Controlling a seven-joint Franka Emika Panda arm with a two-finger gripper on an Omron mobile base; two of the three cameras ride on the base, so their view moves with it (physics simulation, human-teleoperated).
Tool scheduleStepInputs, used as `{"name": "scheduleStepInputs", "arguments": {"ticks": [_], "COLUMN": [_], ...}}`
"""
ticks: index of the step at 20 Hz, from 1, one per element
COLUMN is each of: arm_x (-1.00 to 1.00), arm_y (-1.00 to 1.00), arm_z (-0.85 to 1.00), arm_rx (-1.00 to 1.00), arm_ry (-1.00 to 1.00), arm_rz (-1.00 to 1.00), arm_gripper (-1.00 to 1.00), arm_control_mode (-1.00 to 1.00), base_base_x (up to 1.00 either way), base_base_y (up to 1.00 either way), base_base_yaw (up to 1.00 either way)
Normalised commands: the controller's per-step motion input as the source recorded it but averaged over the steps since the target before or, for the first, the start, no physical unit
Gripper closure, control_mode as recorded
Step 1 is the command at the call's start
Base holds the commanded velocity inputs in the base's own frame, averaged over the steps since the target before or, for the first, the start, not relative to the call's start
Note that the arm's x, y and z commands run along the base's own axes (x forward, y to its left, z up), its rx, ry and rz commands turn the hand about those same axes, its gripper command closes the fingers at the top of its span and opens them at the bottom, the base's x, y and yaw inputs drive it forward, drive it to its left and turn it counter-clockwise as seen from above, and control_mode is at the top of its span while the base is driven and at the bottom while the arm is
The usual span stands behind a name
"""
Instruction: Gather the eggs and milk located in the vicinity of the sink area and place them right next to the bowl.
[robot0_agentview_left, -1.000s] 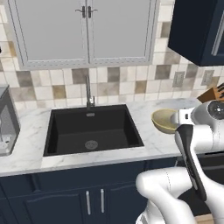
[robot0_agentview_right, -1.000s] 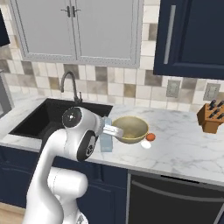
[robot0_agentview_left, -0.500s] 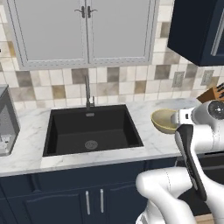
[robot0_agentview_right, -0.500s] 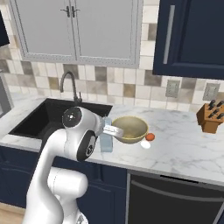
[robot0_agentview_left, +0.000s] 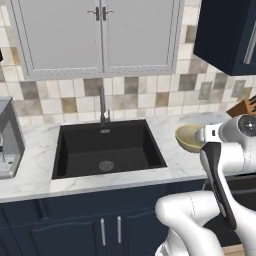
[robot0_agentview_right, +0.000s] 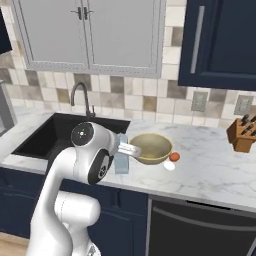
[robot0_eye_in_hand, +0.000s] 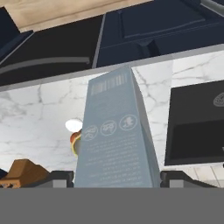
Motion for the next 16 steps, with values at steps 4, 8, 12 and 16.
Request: {"name": "scheduleStepInputs", "arguments": {"ticks": [4,8,12,16], "arm_x": [0.0,0.0,0.0,0.0], "arm_y": [0.0,0.0,0.0,0.0], "arm_z": [0.0,0.0,0.0,0.0], "arm_rx": [0.0,0.0,0.0,0.0], "arm_ry": [0.0,0.0,0.0,0.0], "arm_rz": [0.0,0.0,0.0,0.0], "arm_gripper": [1.0,1.0,1.0,1.0], "arm_control_mode": [1.0,1.0,1.0,1.0], "base_base_x": [0.03,0.09,0.24,0.34], "base_base_y": [0.48,0.31,0.26,0.26], "base_base_yaw": [-0.01,-0.01,-0.03,-0.02]}}
